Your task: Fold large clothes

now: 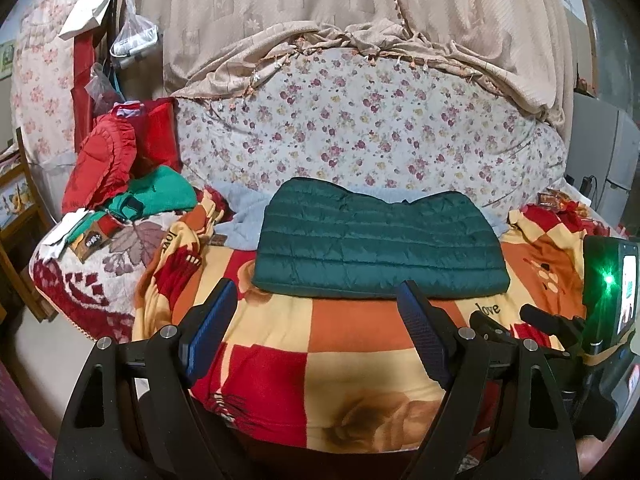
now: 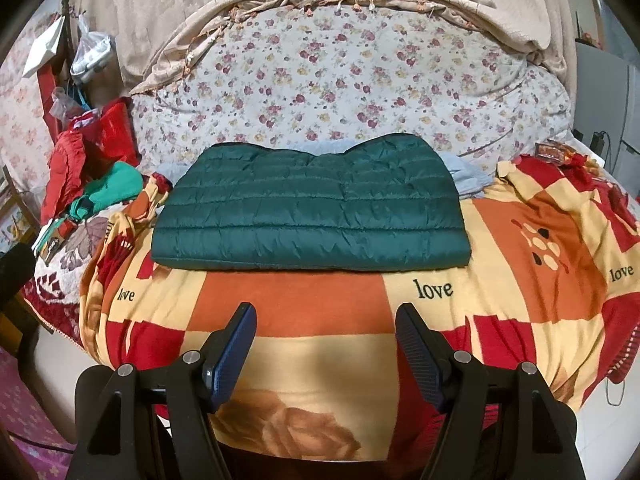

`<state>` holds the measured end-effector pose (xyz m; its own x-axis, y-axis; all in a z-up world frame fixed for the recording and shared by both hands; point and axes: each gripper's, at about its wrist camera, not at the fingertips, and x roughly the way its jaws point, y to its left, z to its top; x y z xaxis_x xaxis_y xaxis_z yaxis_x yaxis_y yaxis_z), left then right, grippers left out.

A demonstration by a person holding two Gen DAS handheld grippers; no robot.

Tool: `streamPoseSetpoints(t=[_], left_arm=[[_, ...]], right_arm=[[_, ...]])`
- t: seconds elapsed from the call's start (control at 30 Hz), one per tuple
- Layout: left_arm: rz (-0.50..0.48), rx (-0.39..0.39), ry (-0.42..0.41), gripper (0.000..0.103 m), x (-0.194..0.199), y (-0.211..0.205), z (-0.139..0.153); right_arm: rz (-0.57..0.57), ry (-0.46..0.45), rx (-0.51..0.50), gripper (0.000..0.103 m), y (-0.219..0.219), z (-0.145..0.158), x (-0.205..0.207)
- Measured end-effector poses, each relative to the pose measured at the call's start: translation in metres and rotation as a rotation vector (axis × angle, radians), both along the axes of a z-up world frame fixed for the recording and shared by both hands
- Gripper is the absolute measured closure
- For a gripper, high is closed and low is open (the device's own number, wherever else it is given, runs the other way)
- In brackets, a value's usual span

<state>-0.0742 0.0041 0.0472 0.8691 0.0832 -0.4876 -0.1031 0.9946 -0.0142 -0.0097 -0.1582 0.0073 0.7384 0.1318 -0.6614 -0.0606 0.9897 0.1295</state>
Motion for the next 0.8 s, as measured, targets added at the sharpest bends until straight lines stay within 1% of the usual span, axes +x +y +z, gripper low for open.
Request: streamPoseSetpoints(t=[0.2, 0.5, 0.53, 0.6, 0.7, 0.8], left_arm=[[-0.007, -0.002, -0.029, 0.021, -0.007, -0.002, 0.005], [0.028, 0.024, -0.161, 0.019, -0.028, -0.002, 0.019], [0.040, 0.034, -0.176, 0.017, -0.031, -0.003, 0.020], [0.060, 0.055, -0.196, 0.000, -0.035, -0.004, 0.021], [0.059, 0.050, -0.236, 0.000, -0.044, -0.005, 0.023], [0.040, 0.049, -0.234, 0.000, -0.045, -0.006, 0.023]], right_arm=[[-0.033, -0.006, 0.011, 0.033, -0.006, 0.004, -0.003], [-0.043, -0.020, 0.001, 0.033, -0.007, 0.006, -0.010], [-0.043, -0.025, 0.000, 0.033, -0.007, 0.007, -0.011], [-0.046, -0.031, -0.002, 0.033, -0.006, 0.008, -0.012], [-0.051, -0.041, -0.010, 0.033, -0.006, 0.009, -0.015], [-0.055, -0.050, -0.025, 0.033, -0.004, 0.009, -0.018]])
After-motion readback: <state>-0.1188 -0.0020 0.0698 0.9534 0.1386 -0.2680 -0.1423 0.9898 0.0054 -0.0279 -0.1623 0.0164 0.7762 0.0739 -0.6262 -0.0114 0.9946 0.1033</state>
